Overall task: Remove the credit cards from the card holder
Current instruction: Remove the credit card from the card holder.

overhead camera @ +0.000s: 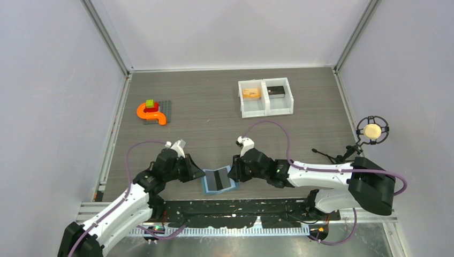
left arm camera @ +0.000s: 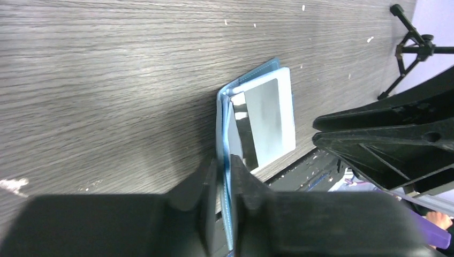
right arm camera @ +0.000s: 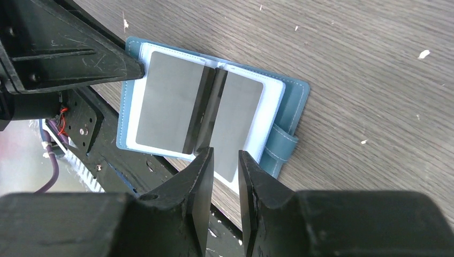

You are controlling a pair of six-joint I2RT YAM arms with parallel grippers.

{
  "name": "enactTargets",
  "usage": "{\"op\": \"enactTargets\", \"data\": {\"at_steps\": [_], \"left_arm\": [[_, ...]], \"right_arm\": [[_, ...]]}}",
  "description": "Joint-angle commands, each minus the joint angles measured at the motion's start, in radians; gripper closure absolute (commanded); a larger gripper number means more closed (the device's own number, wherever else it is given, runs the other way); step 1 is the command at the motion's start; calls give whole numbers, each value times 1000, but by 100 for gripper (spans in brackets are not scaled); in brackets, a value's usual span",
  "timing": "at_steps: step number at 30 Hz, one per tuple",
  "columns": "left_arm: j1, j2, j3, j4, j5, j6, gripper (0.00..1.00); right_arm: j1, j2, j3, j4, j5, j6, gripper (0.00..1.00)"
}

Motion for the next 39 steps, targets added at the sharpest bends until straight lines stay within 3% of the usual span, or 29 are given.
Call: {"op": "enactTargets", "data": {"at_steps": [1, 4, 8, 16, 21, 30, 39], "left_arm": [[3, 3, 87, -111, -69, 45, 75], [3, -16, 126, -175, -99, 60, 62], [3, -50, 143, -170, -81, 47, 57], [2, -56, 141, -116, -30, 16, 56], [2, -11, 25, 137, 64, -72, 56], [-8, 168, -87, 408, 69, -92, 54], [-26, 277, -103, 453, 35, -51, 54]], "right_arm": [[-7, -71, 7, -34, 43, -19, 69], [-8, -112, 25, -59, 56, -33, 69], [-9, -113, 39, -45, 39, -47, 69], [-23, -3, 60, 53, -39, -49, 70], [-44, 69, 49, 135, -134, -30, 70], [-94, 168, -26, 216, -160, -14, 72], [-107, 210, -82, 261, -165, 14, 73]]}}
